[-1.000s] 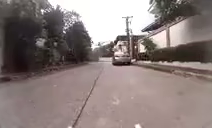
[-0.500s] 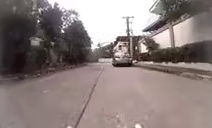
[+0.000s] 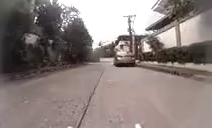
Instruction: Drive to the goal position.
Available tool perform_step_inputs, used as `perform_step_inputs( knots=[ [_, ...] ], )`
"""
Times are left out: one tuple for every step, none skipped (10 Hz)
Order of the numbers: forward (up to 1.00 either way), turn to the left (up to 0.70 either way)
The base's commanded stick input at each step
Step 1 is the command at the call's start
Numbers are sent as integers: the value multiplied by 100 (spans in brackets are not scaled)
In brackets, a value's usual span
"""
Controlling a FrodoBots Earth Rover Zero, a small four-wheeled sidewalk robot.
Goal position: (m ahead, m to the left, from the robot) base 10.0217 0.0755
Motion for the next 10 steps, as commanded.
perform_step_inputs(
  knots=[
    [100, 3],
    [100, 3],
    [100, 3],
    [100, 3],
    [100, 3],
    [100, 3],
    [100, 3],
    [100, 3],
    [100, 3],
    [100, 3]
  ],
)
